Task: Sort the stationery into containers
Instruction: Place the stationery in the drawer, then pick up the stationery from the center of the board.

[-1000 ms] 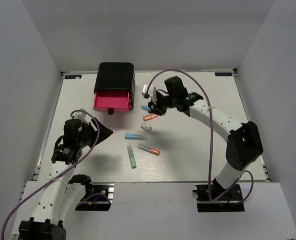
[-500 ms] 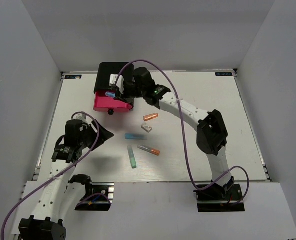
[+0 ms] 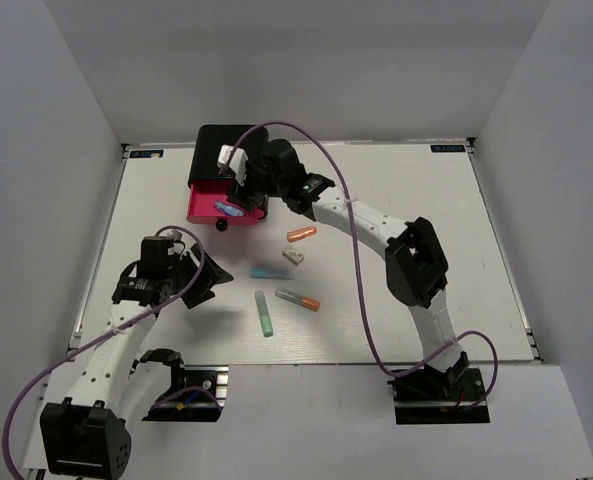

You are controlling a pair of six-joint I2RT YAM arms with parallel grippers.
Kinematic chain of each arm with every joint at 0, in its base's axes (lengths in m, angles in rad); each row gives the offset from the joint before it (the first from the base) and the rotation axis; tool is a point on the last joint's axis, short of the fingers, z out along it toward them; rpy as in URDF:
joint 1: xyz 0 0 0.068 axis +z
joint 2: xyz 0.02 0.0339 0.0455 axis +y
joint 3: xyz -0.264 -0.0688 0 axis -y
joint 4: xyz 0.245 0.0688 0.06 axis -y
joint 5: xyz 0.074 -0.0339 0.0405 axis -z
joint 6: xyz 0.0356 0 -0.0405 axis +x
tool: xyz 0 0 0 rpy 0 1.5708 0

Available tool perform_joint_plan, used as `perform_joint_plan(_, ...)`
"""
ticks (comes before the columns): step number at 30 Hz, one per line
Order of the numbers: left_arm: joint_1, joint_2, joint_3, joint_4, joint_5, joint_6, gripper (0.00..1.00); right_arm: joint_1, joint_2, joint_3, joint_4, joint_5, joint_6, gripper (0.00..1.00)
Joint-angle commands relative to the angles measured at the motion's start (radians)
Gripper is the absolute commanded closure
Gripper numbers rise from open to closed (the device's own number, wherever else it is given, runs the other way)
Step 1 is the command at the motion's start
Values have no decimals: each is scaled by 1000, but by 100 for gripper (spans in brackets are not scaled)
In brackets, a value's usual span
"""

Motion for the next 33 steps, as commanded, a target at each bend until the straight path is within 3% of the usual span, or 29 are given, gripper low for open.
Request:
perform_joint_plan(1, 0, 17, 12, 0, 36, 1, 23, -14, -178, -29, 81, 51, 57, 41)
perform_joint_plan(3, 0, 26, 12, 0, 36, 1, 23, -41, -261, -127, 88, 27, 37, 54)
perform_joint_plan(6, 0, 37, 12, 41, 36, 1, 24, -93, -384, -273, 53, -61, -1, 89)
perform_joint_plan(8, 0, 37, -8, 64, 36, -8, 28, -152, -468, -409, 1, -149, -41, 100)
perform_joint_plan(9, 0, 37, -17, 88, 36, -8, 30, -197, -485, -521, -31, -176, -104, 100)
perform_joint_plan(11, 0, 46, -28, 111, 36, -8, 35, -224, -537, -589, -52, -272, -216, 100)
perform_joint_plan(14, 0, 57, -28, 142, 36, -18, 46, -259, -529, -701, -251, -328, -484, 59)
perform_joint_plan(15, 0, 57, -28, 154, 36, -18, 48, -261, -509, -704, -292, -337, -538, 50)
perform_joint_plan(16, 0, 57, -28, 155, 36, -18, 48, -262, -481, -704, -344, -337, -576, 29)
perform_joint_plan(19, 0, 46, -15, 155, 36, -18, 41, -269, -417, -704, -295, -346, -650, 23)
perform_joint_plan(22, 0, 18, 7, 124, 25, -18, 33, -265, -317, -585, -310, -345, -667, 22)
perform_joint_plan(29, 0, -81, 8, 43, -4, -48, 32, -275, -124, -401, -329, -312, -710, 22)
perform_joint_plan(33, 0, -123, -22, 23, -13, -59, 32, -275, -48, -329, -422, -299, -765, 24)
